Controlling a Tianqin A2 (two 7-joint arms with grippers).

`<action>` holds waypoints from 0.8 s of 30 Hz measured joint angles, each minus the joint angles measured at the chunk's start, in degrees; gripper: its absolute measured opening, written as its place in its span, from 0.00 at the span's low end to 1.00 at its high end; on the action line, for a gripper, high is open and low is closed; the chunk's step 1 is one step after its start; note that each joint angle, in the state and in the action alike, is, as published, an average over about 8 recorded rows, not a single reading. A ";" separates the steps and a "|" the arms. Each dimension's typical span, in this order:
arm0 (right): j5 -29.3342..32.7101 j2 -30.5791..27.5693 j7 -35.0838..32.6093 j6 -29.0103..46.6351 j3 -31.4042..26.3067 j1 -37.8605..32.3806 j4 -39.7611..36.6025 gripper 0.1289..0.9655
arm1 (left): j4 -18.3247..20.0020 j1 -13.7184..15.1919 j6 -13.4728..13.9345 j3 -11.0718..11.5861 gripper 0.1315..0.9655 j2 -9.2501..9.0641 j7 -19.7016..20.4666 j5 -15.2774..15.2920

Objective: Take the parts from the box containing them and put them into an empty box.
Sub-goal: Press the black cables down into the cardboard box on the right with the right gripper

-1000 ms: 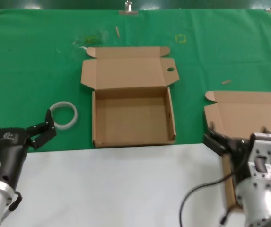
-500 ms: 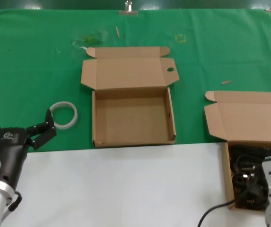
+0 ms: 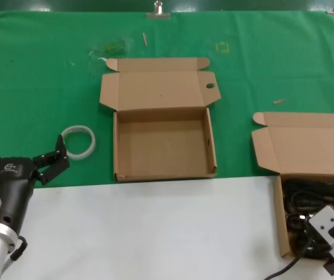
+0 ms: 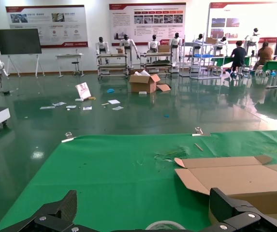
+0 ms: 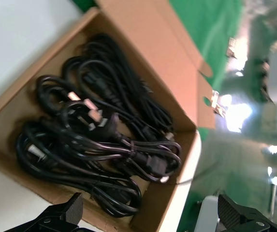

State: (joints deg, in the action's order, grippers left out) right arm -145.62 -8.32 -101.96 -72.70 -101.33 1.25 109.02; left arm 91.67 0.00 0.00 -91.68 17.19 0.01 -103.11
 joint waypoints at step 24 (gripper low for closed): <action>-7.27 0.01 -25.56 9.00 4.76 -5.35 -9.13 1.00 | 0.00 0.00 0.00 0.00 1.00 0.00 0.02 0.00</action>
State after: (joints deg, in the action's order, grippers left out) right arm -152.89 -8.31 -127.53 -63.70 -96.57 -4.10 99.89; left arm 91.67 0.00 0.00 -91.68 17.19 0.03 -103.11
